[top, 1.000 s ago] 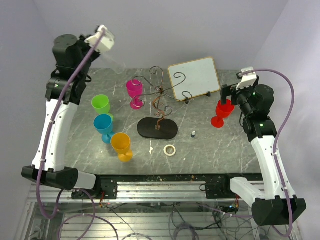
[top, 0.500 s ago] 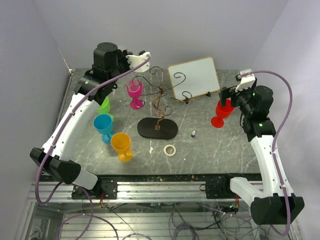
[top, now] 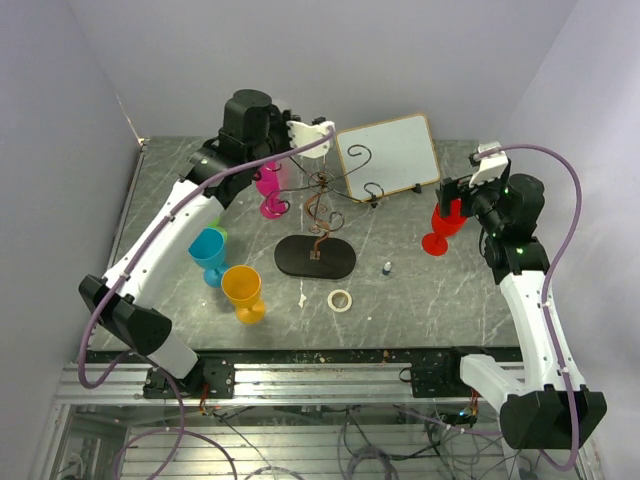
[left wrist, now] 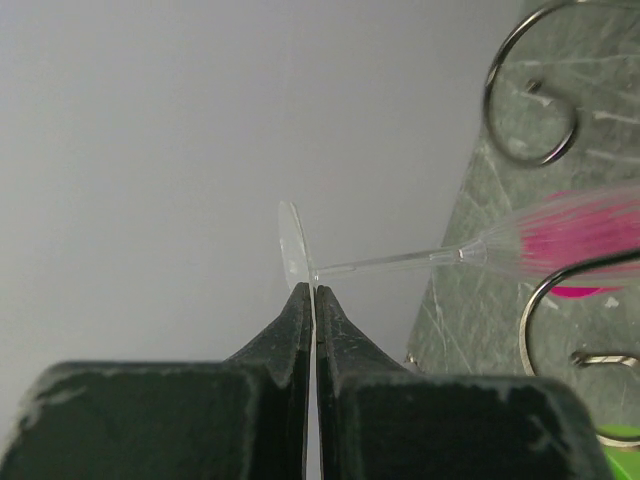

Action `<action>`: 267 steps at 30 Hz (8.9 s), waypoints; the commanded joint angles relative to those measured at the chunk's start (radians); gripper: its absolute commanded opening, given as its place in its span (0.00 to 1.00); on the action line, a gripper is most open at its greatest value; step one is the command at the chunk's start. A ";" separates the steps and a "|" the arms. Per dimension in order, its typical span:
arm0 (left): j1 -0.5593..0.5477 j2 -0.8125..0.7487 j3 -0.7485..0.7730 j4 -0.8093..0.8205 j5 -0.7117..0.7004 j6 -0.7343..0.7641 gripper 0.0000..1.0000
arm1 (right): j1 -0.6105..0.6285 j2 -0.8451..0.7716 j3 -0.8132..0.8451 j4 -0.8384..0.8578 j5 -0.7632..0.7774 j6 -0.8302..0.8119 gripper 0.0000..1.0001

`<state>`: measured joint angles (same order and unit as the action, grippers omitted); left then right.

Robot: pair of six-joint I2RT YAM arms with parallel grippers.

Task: Place the wine glass upside down on the wine glass rack

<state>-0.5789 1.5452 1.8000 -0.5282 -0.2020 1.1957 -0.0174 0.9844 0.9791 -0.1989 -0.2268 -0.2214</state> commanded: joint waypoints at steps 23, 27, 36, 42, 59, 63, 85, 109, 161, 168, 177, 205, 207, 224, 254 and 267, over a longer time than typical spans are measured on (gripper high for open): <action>-0.158 0.020 0.003 0.003 0.057 -0.015 0.07 | -0.037 -0.007 -0.020 0.032 -0.053 -0.003 0.95; -0.165 0.059 0.033 0.021 0.049 -0.041 0.07 | -0.039 -0.008 -0.023 0.034 -0.056 -0.005 0.94; -0.172 0.108 0.042 0.084 0.035 -0.074 0.07 | -0.048 -0.010 -0.029 0.039 -0.062 -0.007 0.95; -0.172 0.144 0.062 0.097 -0.037 -0.089 0.07 | -0.054 -0.014 -0.032 0.041 -0.072 -0.005 0.95; -0.171 0.165 0.082 0.049 -0.186 -0.092 0.07 | -0.057 -0.014 -0.035 0.036 -0.090 -0.007 0.95; -0.171 0.143 0.063 0.022 -0.168 -0.110 0.07 | -0.056 -0.013 -0.035 0.037 -0.093 -0.007 0.95; -0.172 0.090 0.002 -0.009 -0.107 -0.165 0.15 | -0.057 0.011 -0.040 0.038 -0.107 -0.012 0.95; -0.174 0.086 -0.019 -0.080 -0.090 -0.174 0.28 | -0.056 0.008 -0.046 0.042 -0.105 -0.018 0.95; 0.019 -0.401 -0.114 -0.159 0.311 -0.611 0.97 | -0.097 0.497 0.283 -0.398 0.174 -0.091 0.43; 0.035 -0.396 -0.122 -0.198 0.293 -0.581 0.97 | -0.114 0.553 0.339 -0.441 0.118 -0.106 0.20; 0.033 -0.338 -0.003 -0.285 0.287 -0.685 0.97 | -0.158 0.588 0.460 -0.519 0.049 -0.118 0.01; 0.134 -0.067 0.246 -0.208 0.586 -1.223 0.80 | -0.146 0.428 1.038 -0.421 -0.435 0.204 0.00; 0.131 -0.013 0.304 -0.218 0.619 -1.284 0.78 | -0.143 0.416 1.025 -0.357 -0.472 0.255 0.00; 0.123 0.056 0.252 0.134 0.801 -1.674 0.77 | -0.127 0.417 1.001 0.054 -0.695 0.582 0.00; 0.010 0.223 0.411 0.164 0.672 -1.717 0.41 | -0.002 0.445 0.981 -0.035 -0.684 0.445 0.00; 0.022 0.225 0.433 0.114 0.618 -1.642 0.07 | 0.019 0.445 0.960 -0.078 -0.653 0.374 0.04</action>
<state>-0.5629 1.7813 2.1853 -0.4057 0.4351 -0.4957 -0.0059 1.4258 1.9518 -0.2409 -0.9047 0.1974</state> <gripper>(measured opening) 0.085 0.010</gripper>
